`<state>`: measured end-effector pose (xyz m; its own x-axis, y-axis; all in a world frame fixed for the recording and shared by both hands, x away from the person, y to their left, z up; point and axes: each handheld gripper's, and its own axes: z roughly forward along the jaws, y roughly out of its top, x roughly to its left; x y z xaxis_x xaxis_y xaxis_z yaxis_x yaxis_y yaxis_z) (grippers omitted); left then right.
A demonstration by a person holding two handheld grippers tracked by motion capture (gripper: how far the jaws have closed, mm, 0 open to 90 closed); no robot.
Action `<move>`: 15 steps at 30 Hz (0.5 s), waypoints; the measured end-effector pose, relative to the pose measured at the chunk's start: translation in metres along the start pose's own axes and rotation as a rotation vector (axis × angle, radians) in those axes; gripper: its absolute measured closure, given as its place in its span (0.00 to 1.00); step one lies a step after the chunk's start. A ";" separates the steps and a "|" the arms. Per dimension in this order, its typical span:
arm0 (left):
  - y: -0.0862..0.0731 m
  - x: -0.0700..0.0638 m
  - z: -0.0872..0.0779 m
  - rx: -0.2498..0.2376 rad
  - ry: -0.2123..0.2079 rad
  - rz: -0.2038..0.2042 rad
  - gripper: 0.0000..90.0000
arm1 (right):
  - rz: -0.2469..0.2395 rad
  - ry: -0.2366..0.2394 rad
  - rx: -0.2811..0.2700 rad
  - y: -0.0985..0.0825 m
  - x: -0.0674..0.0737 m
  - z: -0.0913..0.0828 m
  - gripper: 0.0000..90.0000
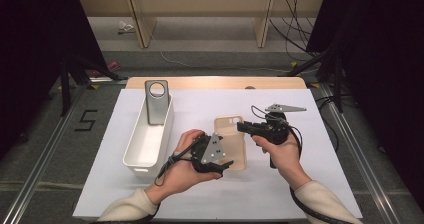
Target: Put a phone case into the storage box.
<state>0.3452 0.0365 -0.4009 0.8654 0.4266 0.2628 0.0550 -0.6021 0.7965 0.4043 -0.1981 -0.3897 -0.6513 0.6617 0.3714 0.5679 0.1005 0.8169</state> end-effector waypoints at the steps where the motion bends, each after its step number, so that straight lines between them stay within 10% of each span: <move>1: 0.000 0.002 -0.001 -0.007 0.006 -0.013 0.29 | -0.001 -0.003 -0.002 0.000 0.000 0.000 0.91; 15: -0.011 0.030 -0.008 -0.047 0.068 -0.230 0.37 | 0.004 -0.008 -0.009 -0.001 0.000 0.000 0.91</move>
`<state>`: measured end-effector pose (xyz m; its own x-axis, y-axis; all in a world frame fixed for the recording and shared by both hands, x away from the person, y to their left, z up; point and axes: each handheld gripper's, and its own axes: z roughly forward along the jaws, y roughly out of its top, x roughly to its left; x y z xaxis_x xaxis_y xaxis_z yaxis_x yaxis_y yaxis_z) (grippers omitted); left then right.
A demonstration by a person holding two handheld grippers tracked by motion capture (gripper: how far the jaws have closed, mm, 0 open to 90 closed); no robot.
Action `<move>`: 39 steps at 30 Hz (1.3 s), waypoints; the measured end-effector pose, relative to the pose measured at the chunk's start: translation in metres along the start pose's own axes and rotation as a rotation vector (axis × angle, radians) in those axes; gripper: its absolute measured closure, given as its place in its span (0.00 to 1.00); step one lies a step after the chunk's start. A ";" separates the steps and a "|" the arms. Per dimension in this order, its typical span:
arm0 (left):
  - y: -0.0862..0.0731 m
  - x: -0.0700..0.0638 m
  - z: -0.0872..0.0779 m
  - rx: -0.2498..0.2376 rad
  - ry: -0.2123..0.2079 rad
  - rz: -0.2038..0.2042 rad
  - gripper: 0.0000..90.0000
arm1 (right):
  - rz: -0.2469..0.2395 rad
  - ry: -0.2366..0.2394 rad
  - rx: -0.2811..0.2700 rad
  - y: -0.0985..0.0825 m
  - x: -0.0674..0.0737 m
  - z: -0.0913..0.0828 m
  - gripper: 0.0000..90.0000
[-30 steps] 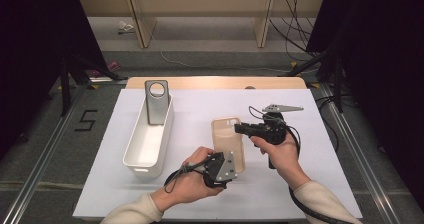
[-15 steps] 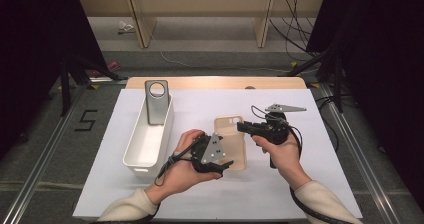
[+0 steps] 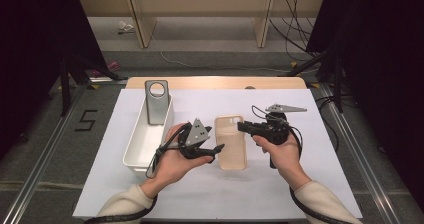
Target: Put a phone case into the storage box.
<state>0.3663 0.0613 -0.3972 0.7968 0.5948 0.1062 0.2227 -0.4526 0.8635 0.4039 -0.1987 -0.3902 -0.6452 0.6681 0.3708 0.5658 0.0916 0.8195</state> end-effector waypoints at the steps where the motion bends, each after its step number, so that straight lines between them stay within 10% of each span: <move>1: -0.001 0.002 0.000 0.000 -0.001 -0.023 0.38 | 0.000 -0.001 0.000 0.000 0.000 0.000 0.91; 5: -0.003 0.010 0.002 -0.018 -0.016 -0.132 0.40 | 0.000 -0.001 -0.002 0.000 0.001 0.000 0.91; 39: 0.007 0.021 0.004 -0.080 0.048 -0.364 0.86 | 0.001 0.004 -0.009 -0.002 0.008 0.004 0.91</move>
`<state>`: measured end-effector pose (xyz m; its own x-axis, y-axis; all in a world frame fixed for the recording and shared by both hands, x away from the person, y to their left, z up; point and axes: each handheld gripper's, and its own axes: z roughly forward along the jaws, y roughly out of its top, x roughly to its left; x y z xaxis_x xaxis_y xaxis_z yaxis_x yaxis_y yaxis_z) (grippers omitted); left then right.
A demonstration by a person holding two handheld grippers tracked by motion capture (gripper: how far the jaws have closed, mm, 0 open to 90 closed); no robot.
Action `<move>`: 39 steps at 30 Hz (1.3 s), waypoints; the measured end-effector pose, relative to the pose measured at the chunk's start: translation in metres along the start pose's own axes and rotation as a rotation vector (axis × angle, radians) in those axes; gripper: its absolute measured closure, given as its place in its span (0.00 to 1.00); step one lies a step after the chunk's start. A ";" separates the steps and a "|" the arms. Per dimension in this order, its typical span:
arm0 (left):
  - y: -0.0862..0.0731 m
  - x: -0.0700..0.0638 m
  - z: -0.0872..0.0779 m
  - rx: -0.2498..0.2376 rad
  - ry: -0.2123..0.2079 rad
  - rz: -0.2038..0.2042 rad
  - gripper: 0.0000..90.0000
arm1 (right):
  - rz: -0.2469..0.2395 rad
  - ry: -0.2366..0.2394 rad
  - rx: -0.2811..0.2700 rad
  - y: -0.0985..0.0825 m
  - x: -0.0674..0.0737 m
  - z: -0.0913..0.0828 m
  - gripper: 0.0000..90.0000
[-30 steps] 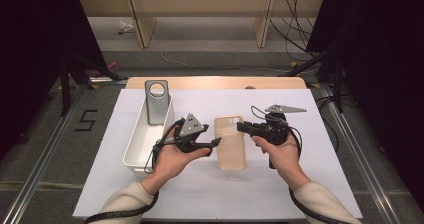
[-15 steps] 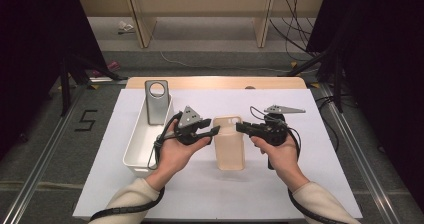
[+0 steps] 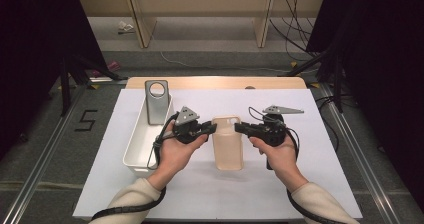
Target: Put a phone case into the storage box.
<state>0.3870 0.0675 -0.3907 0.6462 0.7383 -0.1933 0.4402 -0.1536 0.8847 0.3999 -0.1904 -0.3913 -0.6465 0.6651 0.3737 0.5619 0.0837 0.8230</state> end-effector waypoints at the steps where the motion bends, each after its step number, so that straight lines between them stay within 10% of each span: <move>1: 0.000 0.000 0.000 0.001 0.004 -0.002 0.87 | -0.001 -0.001 0.000 0.000 0.001 0.000 0.91; 20: 0.005 -0.005 -0.007 -0.021 0.100 0.022 0.94 | -0.038 0.020 0.016 -0.003 0.006 0.006 0.88; 39: 0.010 0.008 -0.017 -0.042 0.165 0.031 0.95 | -0.134 -0.003 -0.012 -0.001 0.008 0.001 0.32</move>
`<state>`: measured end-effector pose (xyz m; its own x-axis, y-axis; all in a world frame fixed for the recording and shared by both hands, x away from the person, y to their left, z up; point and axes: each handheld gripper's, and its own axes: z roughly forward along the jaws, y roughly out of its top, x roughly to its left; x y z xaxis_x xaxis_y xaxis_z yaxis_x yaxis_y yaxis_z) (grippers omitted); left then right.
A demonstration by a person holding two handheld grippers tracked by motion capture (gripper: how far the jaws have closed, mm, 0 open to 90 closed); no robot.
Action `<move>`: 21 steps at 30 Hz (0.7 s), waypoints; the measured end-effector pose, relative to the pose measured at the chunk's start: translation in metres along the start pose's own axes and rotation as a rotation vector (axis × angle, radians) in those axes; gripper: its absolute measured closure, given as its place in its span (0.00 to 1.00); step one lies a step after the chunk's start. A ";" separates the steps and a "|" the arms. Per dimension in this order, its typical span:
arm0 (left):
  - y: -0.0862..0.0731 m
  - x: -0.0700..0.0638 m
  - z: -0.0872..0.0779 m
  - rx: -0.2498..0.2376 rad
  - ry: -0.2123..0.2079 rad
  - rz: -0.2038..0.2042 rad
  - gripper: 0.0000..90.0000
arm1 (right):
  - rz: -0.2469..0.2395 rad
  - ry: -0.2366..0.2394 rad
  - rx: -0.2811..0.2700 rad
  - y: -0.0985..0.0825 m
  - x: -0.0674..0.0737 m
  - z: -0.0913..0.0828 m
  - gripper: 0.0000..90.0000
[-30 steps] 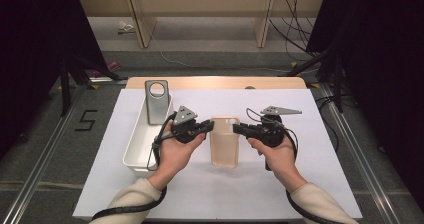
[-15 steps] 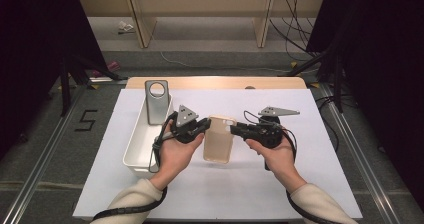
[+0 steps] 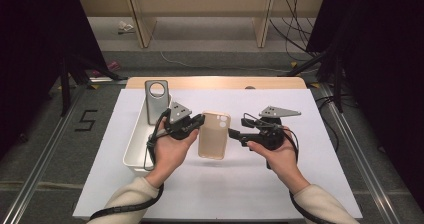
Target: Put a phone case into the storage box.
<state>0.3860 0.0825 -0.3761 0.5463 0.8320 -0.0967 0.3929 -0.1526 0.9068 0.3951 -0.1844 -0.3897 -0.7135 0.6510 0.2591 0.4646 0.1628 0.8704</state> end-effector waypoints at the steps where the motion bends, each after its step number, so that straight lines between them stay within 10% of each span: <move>1: 0.001 0.001 -0.001 -0.003 0.004 0.000 0.95 | -0.002 0.000 0.004 0.000 -0.001 0.000 0.31; 21: 0.016 0.016 -0.019 -0.064 0.034 -0.043 0.95 | -0.041 -0.056 0.002 -0.008 -0.019 -0.021 0.22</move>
<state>0.3875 0.1035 -0.3553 0.5040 0.8549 -0.1232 0.3669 -0.0828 0.9266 0.3936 -0.2133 -0.3928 -0.7013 0.6844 0.1994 0.4367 0.1913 0.8790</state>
